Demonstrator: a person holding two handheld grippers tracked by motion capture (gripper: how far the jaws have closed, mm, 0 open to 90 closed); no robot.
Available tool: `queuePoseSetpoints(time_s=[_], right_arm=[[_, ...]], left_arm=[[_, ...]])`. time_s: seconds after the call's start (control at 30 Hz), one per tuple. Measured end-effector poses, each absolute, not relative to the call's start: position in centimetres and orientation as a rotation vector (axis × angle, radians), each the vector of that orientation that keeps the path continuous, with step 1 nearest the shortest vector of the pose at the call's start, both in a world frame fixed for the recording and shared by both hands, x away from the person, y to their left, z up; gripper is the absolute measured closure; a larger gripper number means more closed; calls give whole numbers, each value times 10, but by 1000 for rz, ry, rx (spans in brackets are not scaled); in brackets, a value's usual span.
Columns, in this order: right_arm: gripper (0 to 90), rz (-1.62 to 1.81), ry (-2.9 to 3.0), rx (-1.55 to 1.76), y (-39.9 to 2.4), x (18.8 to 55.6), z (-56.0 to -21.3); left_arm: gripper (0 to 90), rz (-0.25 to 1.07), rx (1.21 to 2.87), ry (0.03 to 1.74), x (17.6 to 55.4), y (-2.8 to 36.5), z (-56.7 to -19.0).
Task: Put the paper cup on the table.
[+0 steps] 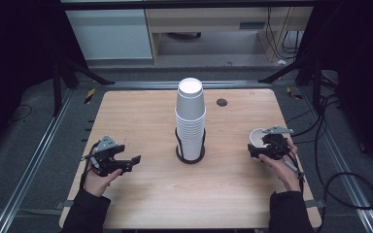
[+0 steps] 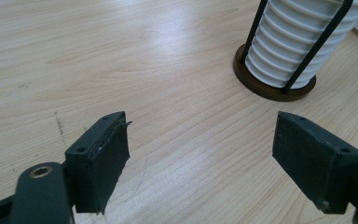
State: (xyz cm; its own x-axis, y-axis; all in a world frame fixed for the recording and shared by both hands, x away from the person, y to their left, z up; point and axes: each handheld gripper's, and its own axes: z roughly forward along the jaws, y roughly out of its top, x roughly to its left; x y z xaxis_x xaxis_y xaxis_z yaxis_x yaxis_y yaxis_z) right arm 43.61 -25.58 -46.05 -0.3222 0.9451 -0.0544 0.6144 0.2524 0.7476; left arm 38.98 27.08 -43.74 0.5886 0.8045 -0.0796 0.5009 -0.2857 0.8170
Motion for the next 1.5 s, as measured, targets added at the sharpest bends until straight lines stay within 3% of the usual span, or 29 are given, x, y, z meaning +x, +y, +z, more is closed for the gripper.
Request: queuePoseSetpoints(time_s=[0.43,0.73,1.5], right_arm=[[108,851,2070,1419,-255,439,-467],[32,863,2095,1414,-255,436,-465],[17,827,2086,1436,-263,390,-464]], left_arm=[[180,435,1960,1039,390,269,-439],[180,434,1955,1032,389,270,-437],[165,455,1933,1078,389,287,-432]])
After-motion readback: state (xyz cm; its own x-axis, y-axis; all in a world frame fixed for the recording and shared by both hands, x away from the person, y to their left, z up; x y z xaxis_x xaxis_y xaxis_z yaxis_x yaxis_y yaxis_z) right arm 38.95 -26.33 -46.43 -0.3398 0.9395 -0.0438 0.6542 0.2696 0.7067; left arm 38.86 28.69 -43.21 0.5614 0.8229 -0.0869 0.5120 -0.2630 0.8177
